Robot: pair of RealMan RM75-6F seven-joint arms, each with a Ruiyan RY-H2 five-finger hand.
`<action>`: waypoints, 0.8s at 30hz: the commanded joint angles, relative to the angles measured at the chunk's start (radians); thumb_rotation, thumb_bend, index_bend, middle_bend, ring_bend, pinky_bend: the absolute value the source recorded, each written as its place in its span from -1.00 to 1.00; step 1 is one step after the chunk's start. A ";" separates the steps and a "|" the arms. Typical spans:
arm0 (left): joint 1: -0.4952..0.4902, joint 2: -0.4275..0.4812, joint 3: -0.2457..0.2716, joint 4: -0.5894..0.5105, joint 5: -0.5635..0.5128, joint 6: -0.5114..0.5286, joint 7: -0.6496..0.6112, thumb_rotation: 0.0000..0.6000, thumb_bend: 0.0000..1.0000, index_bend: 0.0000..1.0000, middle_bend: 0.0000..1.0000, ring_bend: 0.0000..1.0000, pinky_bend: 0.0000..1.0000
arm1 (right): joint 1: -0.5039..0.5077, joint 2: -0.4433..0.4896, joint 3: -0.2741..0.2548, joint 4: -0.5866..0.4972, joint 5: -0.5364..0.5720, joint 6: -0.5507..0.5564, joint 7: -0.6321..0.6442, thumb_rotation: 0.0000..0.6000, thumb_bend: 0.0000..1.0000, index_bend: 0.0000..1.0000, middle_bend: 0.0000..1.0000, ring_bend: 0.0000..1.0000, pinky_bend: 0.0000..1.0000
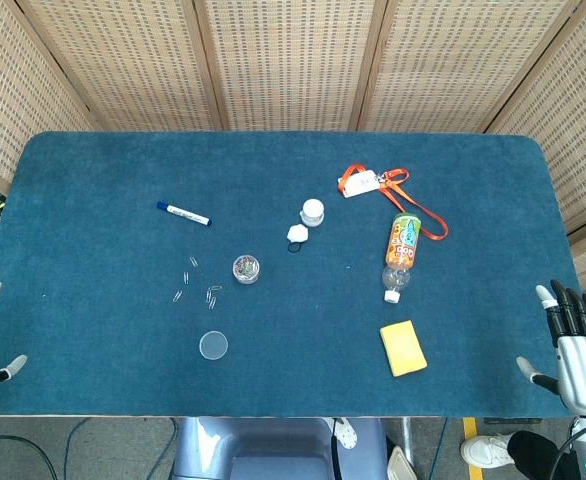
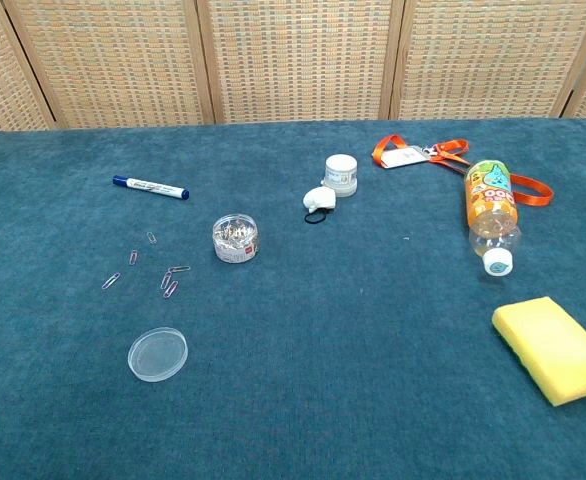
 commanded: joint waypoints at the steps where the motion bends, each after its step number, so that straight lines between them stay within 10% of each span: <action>1: -0.001 -0.002 0.000 0.001 -0.002 -0.003 0.000 1.00 -0.74 -1.00 -1.00 -1.00 -1.00 | 0.000 0.001 0.000 0.000 -0.002 0.001 0.003 1.00 -1.00 -1.00 -1.00 -1.00 -1.00; 16: -0.221 -0.083 -0.121 0.139 -0.028 -0.219 -0.026 1.00 -0.55 -0.99 -1.00 -1.00 -1.00 | 0.006 -0.004 0.016 0.020 0.027 -0.013 0.027 1.00 -1.00 -1.00 -1.00 -1.00 -1.00; 24: -0.494 -0.196 -0.218 0.361 -0.086 -0.520 -0.065 1.00 -0.53 -0.47 -1.00 -1.00 -1.00 | 0.008 -0.003 0.036 0.018 0.069 -0.018 0.018 1.00 -1.00 -1.00 -1.00 -1.00 -1.00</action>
